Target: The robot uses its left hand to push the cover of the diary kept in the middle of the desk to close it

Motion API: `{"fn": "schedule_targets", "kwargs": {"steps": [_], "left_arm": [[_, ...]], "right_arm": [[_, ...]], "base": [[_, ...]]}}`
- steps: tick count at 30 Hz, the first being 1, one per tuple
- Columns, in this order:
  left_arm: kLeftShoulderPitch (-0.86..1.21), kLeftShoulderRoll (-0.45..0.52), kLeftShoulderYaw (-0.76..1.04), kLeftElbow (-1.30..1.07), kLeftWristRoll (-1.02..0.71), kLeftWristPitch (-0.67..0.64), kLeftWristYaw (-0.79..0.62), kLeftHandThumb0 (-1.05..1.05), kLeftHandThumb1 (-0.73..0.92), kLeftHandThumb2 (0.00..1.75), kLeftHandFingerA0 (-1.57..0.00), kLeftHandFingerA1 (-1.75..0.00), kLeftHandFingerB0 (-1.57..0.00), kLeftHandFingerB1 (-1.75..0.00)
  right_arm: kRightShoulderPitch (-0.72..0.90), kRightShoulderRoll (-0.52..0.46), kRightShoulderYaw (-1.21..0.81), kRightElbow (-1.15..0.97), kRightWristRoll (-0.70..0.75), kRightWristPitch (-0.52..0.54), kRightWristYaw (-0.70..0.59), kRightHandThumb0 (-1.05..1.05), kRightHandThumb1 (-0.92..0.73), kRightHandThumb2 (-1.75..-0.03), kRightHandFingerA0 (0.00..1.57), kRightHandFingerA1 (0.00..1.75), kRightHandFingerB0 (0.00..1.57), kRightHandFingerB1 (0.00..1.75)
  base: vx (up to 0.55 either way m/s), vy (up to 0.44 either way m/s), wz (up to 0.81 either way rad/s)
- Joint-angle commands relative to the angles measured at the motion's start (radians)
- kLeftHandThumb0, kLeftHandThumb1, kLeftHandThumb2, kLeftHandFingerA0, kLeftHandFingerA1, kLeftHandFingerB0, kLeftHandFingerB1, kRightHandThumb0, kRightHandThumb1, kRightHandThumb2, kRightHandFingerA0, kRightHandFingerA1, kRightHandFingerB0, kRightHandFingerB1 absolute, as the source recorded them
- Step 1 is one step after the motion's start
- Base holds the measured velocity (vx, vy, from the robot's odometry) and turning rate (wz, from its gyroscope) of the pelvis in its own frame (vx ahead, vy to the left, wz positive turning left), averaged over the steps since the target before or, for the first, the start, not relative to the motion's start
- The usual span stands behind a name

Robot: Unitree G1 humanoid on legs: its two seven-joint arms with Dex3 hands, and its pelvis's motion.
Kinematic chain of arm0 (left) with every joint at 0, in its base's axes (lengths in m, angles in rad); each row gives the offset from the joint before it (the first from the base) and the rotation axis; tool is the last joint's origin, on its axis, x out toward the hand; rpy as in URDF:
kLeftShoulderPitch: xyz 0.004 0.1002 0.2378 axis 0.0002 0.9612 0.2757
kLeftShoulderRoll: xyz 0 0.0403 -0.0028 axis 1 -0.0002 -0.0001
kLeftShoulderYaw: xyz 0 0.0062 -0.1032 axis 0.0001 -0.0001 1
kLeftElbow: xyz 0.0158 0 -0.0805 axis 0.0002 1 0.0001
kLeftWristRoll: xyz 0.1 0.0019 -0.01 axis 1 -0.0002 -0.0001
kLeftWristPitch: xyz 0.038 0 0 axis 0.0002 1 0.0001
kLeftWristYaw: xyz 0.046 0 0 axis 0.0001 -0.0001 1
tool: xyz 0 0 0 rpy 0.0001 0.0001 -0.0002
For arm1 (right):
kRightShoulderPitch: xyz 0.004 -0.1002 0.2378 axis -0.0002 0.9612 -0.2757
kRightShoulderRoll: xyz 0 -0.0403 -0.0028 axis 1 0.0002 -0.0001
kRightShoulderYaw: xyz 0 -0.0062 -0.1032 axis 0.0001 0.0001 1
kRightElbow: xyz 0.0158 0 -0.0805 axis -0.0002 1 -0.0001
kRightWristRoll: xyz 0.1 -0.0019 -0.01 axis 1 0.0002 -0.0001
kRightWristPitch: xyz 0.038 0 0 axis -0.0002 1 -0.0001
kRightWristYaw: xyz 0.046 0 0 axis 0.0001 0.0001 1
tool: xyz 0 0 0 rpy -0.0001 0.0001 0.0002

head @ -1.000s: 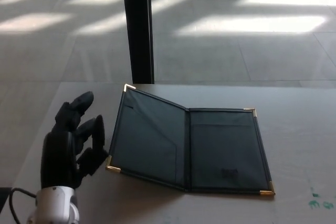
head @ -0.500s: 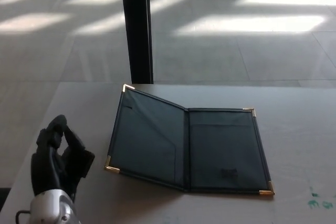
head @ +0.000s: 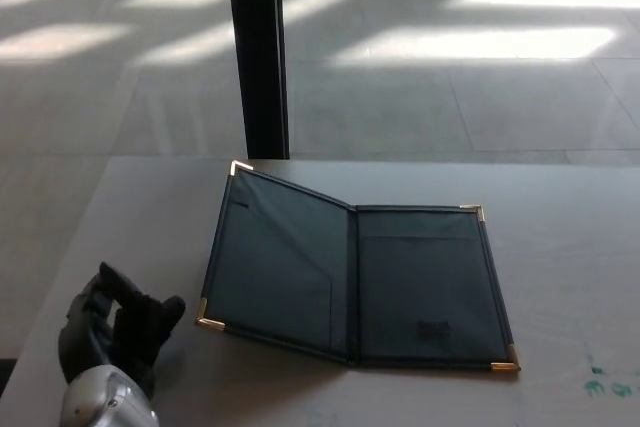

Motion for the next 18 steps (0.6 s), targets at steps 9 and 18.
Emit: {"fn": "schedule_targets", "kwargs": {"steps": [9, 18], "left_arm": [[0.032, -0.217, -0.121, 0.041, -0.184, 0.082, 0.006, -0.98, 0.86, 0.99, -0.06, -0.45, 0.0, -0.18], [0.077, -0.23, -0.24, 0.068, -0.154, 0.052, 0.01, -0.93, 0.92, 0.85, -0.04, -0.44, 0.0, -0.23]], "right_arm": [[-0.035, -0.027, -0.007, 0.014, 0.006, -0.002, -0.012, -1.03, -0.7, -1.23, 1.03, 0.6, 0.72, 0.51], [-0.054, -0.044, -0.011, 0.005, 0.012, 0.03, -0.016, -1.0, -0.89, -0.69, 1.0, 0.59, 0.76, 0.5]], "base": [[0.0, 0.0, 0.0], [0.0, 0.0, 0.0]]}}
